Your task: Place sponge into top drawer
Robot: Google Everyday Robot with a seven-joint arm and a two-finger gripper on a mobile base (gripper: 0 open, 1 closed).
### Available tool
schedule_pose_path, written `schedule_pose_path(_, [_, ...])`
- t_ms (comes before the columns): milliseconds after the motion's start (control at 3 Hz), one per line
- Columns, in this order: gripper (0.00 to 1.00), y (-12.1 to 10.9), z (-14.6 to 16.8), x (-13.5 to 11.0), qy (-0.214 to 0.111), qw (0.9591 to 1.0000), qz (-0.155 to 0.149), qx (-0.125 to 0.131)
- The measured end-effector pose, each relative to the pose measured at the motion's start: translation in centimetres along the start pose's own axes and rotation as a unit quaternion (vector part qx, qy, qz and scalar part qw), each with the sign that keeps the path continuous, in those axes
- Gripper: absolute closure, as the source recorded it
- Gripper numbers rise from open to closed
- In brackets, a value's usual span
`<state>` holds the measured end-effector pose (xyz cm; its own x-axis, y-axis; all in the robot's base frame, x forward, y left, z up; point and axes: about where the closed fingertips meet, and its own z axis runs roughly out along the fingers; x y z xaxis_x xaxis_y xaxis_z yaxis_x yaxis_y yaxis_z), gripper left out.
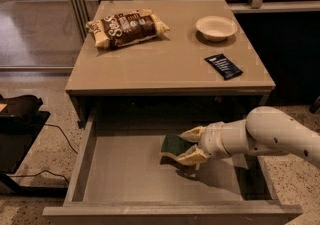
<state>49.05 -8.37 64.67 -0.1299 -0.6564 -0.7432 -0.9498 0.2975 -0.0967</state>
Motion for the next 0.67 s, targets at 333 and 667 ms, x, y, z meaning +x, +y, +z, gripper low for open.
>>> schedule_pose_path(333, [0.0,0.0,0.0,0.0,0.0,1.0,0.0,0.0])
schedule_pose_path(667, [0.0,0.0,0.01,0.0,0.0,1.0,0.0,0.0])
